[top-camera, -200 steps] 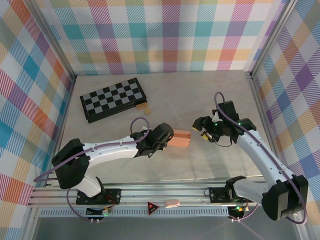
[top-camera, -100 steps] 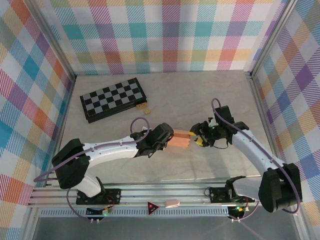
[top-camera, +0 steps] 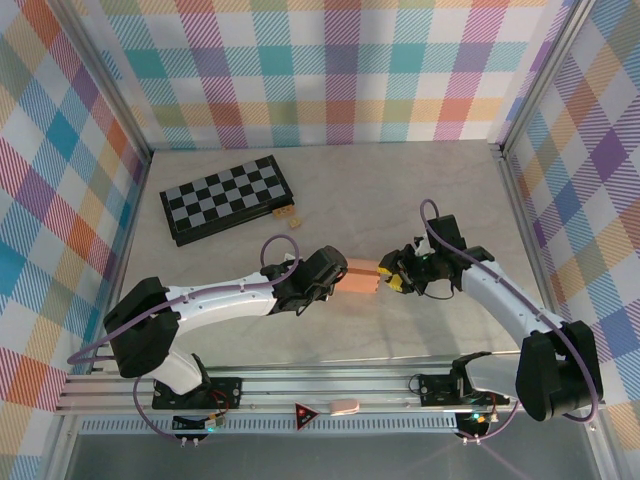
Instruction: Fold the paper box
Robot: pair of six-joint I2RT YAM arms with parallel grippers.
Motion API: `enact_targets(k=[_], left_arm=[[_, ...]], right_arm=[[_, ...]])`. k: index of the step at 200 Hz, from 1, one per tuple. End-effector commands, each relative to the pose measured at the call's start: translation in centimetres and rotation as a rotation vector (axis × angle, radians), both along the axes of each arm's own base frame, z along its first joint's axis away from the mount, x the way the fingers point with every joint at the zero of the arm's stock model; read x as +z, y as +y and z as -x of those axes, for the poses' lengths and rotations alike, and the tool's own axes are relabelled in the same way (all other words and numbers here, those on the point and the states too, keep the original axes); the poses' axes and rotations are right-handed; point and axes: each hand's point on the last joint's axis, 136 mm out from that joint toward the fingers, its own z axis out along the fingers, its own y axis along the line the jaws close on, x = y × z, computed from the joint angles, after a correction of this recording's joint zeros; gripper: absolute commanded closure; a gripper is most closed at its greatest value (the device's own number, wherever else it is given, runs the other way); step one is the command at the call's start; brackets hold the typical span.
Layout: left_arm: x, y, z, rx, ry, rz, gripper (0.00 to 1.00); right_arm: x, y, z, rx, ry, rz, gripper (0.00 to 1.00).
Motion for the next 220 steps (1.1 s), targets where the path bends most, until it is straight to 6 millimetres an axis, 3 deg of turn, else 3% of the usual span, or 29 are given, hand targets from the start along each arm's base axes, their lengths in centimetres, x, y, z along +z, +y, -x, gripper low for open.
enact_targets(k=[1,53,73,106,176,198,220], left_arm=[[-2.3,1.5,1.1,0.346,0.195,0.206,0.64],[-2.5,1.5,1.3,0.341,0.204,0.205,0.65],[-3.1,2.5,2.0,0.346,0.230,0.161,0.66],[-4.4,3.5,2.8,0.367,0.257,0.153,0.83],[-4.7,4.5,3.3,0.383,0.256,0.148,0.84],[-3.5,4.5,2.7,0.377,0.212,0.165,0.80],[-1.6,4.1,1.9,0.343,0.162,0.191,0.67]], right_arm=[[-1.7,-0.6,0.6,-0.011,0.050,0.031,0.62],[-3.3,-1.6,1.2,-0.022,0.101,0.099,0.65],[-3.9,-1.9,1.2,-0.028,0.110,0.124,0.66],[-4.7,-2.2,1.4,-0.032,0.131,0.149,0.69],[-6.8,-2.8,2.4,-0.045,0.191,0.176,0.76],[-6.1,-2.7,2.0,-0.047,0.177,0.177,0.78],[-3.2,-3.0,0.8,-0.080,0.115,0.186,0.76]])
